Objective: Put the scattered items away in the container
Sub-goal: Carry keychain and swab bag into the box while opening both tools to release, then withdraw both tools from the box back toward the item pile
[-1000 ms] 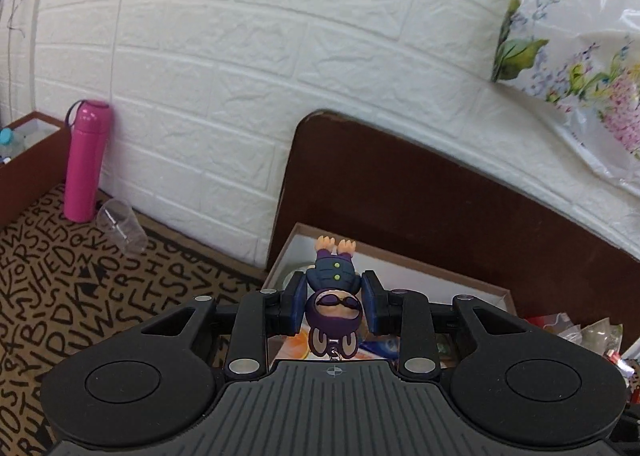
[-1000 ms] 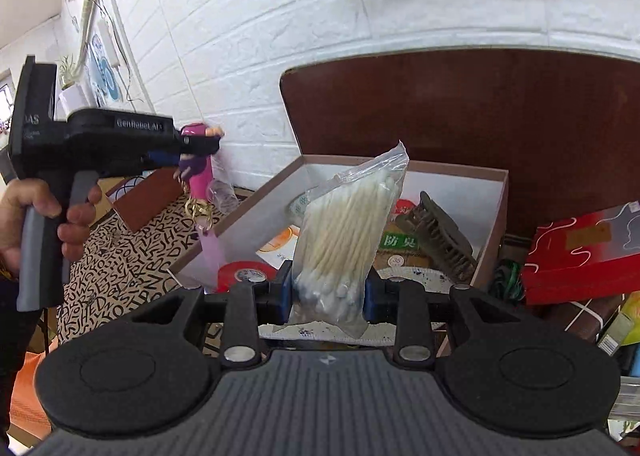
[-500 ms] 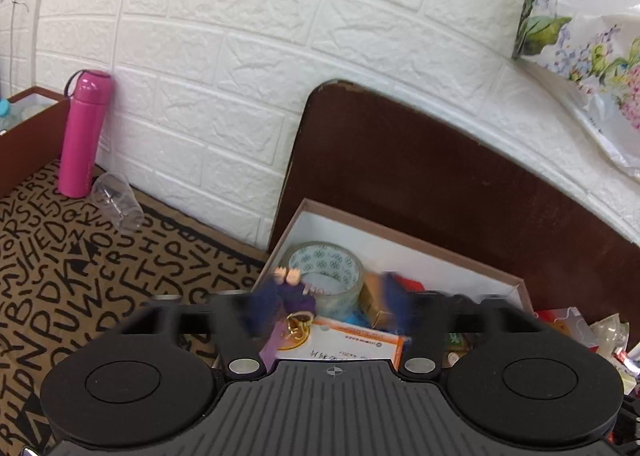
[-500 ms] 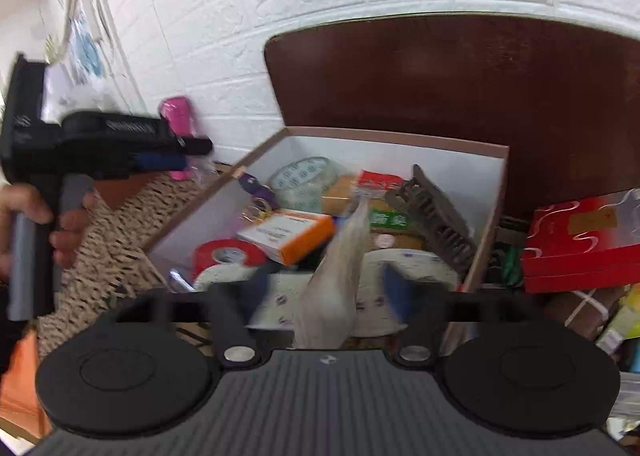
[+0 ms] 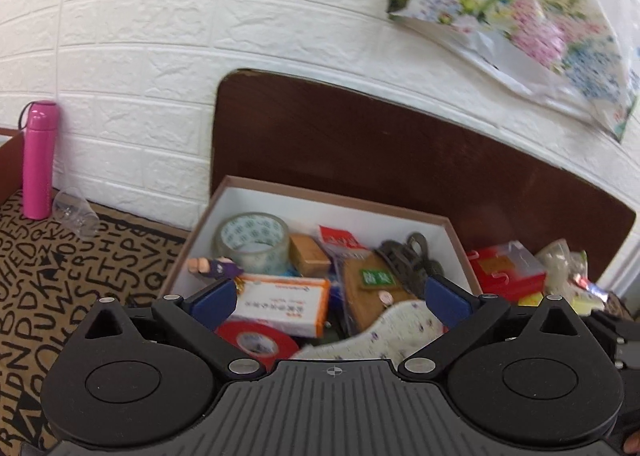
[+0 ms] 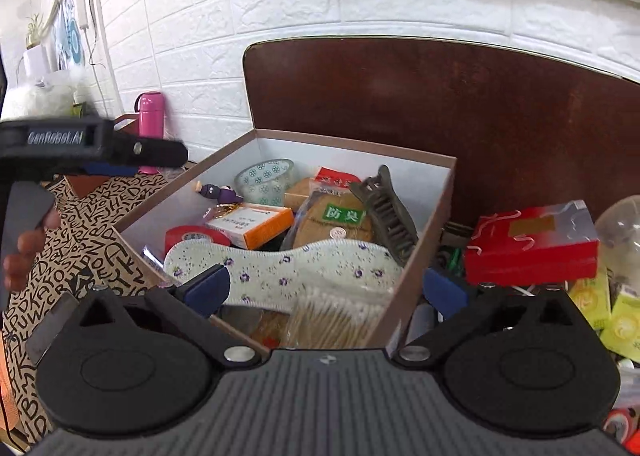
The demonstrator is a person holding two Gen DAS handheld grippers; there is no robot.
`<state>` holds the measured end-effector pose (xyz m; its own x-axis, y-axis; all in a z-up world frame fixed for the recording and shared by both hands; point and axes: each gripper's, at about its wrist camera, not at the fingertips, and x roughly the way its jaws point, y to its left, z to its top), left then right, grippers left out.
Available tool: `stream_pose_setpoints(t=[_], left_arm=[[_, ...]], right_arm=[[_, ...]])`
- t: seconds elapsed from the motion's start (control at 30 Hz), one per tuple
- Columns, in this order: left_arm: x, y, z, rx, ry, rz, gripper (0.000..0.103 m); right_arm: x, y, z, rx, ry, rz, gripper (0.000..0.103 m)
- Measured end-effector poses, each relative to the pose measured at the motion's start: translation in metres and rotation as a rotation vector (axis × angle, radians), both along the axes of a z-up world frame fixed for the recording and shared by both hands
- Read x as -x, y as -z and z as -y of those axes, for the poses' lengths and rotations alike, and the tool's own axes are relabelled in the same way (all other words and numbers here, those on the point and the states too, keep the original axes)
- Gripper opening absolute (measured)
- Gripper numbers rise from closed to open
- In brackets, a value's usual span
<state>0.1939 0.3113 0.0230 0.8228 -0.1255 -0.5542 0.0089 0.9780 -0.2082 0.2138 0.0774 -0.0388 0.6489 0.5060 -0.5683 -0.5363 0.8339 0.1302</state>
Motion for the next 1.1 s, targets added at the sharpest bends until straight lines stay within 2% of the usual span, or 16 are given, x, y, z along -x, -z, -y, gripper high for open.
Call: stream_pose_setpoints(t=[0.2,0.3,0.37,0.57,0.8,0.93,1.1], left_arm=[[0.027,0.000,0.023,0.000,0.041,-0.007,0.103],[0.045,0.008,0.038,0.014,0.036,-0.032,0.103],[0.060,0.016,0.053,0.017,0.066,-0.026,0.103],[0.090,0.062,0.115,0.013,0.149,-0.025,0.103],[0.093,0.114,0.170,0.042,0.192,-0.063,0.103],[0.085,0.127,0.194,0.010,0.208,-0.065,0.103],[0.073,0.135,0.220,0.008,0.264,-0.077,0.101]], right_arm=[[0.020,-0.010,0.023,-0.043,0.011,0.013,0.102],[0.033,-0.011,0.044,-0.068,0.024,0.024,0.102],[0.043,-0.006,0.061,-0.081,0.047,0.027,0.103],[0.068,0.037,0.113,-0.056,0.169,-0.014,0.103],[0.090,0.091,0.166,-0.002,0.301,-0.072,0.103],[0.096,0.105,0.184,0.022,0.355,-0.060,0.102],[0.094,0.118,0.203,0.043,0.447,-0.042,0.102]])
